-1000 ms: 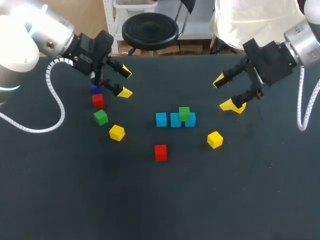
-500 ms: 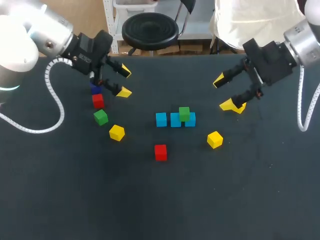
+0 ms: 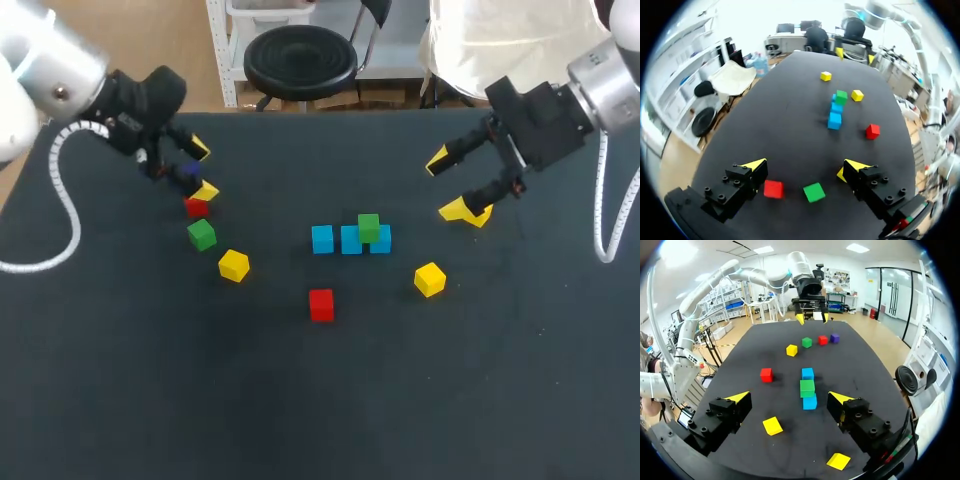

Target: Place the blue cubes, place green cubes on the blue cubes, place the yellow cubes on the green cubes, then place the red cubes on the yellow cubes, and place purple cube on the red cubes.

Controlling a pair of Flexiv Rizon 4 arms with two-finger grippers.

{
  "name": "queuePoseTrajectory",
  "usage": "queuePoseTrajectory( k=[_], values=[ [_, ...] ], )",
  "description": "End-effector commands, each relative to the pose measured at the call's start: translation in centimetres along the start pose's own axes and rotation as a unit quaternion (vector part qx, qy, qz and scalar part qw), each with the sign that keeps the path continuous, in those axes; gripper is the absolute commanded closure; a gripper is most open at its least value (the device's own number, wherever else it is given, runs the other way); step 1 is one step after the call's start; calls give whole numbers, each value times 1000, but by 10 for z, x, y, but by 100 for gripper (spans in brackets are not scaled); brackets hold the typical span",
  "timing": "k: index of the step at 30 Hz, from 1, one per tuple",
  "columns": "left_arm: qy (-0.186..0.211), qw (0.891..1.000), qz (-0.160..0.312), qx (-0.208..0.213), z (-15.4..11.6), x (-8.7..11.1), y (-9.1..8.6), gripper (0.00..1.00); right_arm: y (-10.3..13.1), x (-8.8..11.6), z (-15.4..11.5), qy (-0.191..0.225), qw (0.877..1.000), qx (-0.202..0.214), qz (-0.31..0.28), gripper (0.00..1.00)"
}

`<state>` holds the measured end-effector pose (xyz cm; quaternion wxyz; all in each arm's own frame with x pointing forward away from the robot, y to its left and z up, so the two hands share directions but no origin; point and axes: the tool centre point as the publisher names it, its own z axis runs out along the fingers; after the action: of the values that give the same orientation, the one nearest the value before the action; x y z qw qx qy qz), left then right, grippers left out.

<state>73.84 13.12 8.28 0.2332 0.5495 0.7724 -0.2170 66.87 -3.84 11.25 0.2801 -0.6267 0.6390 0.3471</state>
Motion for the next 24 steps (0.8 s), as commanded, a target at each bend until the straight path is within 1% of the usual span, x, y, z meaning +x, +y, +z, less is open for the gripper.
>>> queuePoseTrajectory(
  k=[1, 6, 22, 23, 24],
  values=[
    [-24, 997, -38, -55, -5, 29, -11, 0, 1, 0, 0, 0, 1000, 2, 0, 0],
    [-39, 994, -90, -48, -11, 39, -6, 0, 1, 0, 0, 0, 1000, 2, 0, 0],
    [-39, 994, -90, -48, -11, 39, -6, 0, 1, 0, 0, 0, 1000, 2, 0, 0],
    [-51, 994, -82, -48, -10, 41, -8, 0, 1, 0, 0, 0, 1000, 2, 0, 0],
    [-50, 994, -82, -48, -9, 43, -10, 0, 1, 0, 0, 0, 1000, 2, 0, 0]
  ],
)
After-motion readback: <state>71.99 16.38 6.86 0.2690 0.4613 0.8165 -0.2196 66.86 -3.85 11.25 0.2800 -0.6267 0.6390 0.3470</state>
